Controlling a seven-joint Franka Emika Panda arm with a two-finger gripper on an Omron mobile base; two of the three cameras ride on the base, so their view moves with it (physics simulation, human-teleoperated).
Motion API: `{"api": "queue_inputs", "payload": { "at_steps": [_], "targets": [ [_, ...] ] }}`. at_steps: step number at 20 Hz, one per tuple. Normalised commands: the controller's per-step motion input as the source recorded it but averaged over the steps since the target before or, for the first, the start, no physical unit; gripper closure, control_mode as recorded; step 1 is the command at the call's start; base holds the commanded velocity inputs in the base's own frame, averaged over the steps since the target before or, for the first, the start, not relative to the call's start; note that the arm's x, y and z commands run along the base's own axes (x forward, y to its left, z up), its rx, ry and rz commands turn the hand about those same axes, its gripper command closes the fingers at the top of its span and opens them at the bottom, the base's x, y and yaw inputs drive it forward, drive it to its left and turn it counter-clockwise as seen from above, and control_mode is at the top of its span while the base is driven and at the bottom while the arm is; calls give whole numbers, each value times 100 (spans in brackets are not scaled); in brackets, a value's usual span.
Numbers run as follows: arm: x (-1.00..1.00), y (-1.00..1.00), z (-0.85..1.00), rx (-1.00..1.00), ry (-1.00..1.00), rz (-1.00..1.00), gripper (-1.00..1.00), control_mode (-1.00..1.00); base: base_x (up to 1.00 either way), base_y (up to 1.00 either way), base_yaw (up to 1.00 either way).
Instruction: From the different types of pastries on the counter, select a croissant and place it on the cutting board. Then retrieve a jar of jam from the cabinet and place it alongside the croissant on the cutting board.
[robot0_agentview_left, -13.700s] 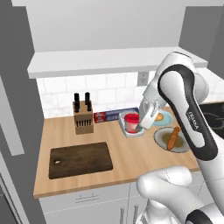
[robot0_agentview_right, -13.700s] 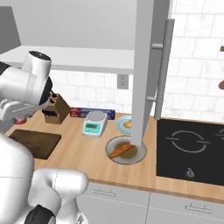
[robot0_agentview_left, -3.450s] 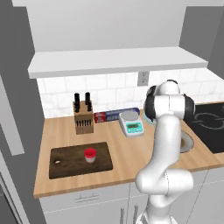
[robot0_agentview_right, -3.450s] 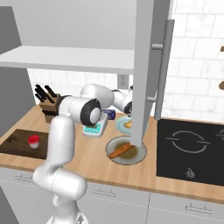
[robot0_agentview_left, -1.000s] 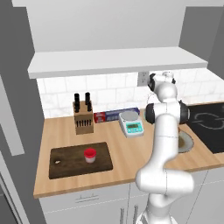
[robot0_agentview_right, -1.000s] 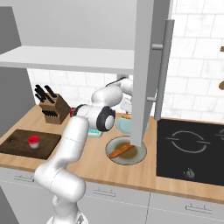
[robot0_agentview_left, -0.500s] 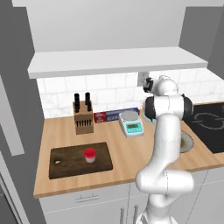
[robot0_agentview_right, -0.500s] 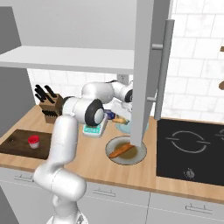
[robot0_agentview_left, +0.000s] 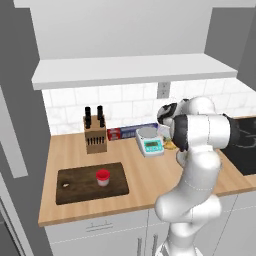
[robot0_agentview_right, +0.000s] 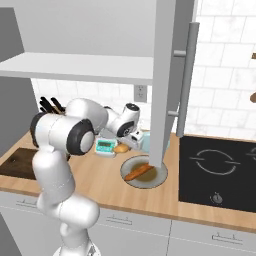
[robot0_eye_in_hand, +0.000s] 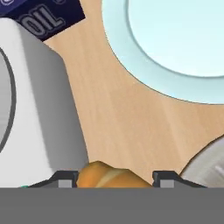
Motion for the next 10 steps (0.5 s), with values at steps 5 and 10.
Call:
{"api": "queue_inputs", "payload": {
  "at_steps": [5, 10],
  "targets": [
    [-43, 79, 0, -16, -52, -1, 100, -100, 0, 0, 0],
    [-14, 69, 20, -5, -30, 1, 100, -100, 0, 0, 0]
  ]
}}
